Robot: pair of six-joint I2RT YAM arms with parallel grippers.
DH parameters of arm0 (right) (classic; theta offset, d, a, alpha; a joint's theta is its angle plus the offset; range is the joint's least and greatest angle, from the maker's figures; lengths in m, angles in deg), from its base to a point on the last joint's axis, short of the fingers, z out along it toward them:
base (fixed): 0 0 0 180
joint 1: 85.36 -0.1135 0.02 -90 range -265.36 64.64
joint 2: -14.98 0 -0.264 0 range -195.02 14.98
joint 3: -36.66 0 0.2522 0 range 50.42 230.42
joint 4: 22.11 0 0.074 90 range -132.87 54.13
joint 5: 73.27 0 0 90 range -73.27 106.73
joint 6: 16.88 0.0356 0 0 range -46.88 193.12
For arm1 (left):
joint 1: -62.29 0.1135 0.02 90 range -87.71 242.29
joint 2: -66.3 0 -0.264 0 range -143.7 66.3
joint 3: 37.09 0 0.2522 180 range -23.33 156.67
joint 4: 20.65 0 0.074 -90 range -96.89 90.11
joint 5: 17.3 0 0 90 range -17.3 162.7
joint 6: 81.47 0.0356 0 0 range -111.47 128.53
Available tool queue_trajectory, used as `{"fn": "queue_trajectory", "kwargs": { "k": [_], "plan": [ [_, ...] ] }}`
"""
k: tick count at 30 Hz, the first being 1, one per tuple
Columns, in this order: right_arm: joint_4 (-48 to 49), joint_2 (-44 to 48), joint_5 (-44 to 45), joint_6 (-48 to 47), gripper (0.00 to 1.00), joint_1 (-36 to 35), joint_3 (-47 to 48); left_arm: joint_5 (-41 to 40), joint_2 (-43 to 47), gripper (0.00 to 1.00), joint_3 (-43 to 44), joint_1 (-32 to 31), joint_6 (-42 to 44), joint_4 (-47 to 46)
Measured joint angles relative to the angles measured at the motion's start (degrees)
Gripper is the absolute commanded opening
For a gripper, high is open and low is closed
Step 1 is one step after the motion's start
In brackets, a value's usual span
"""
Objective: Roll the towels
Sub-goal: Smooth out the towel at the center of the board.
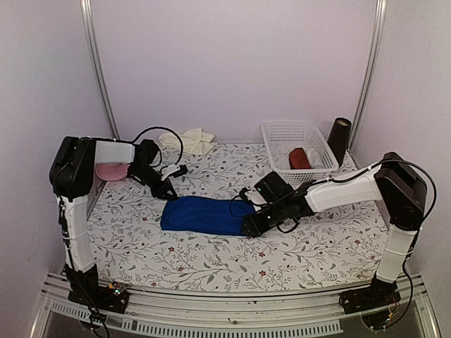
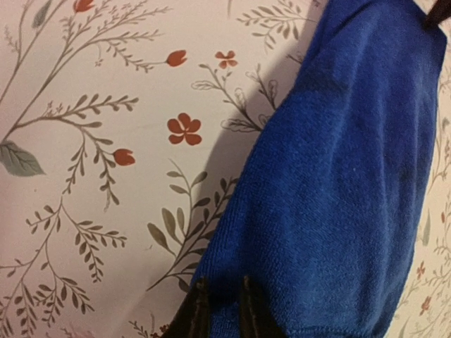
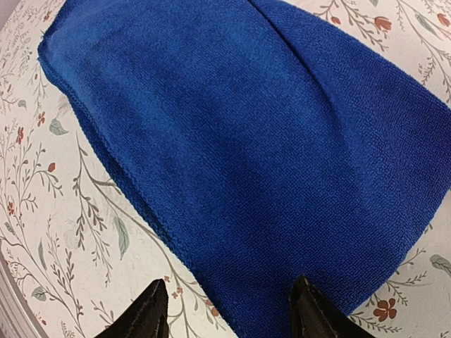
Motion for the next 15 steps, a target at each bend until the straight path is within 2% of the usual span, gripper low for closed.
{"fn": "queue_trajectory", "kwargs": {
  "k": [2, 5, 15],
  "plan": [
    [-0.3, 0.0, 0.3, 0.0, 0.59, 0.0, 0.0, 0.3, -0.5, 0.18, 0.4, 0.0, -0.1, 0.6],
    [-0.6, 0.0, 0.4, 0.0, 0.59, 0.0, 0.0, 0.3, -1.2, 0.00, 1.0, 0.0, -1.1, 0.9],
    [-1.2, 0.0, 1.1, 0.0, 0.59, 0.0, 0.0, -1.1, -1.5, 0.00, 1.7, 0.1, -2.1, 0.7]
  ]
}}
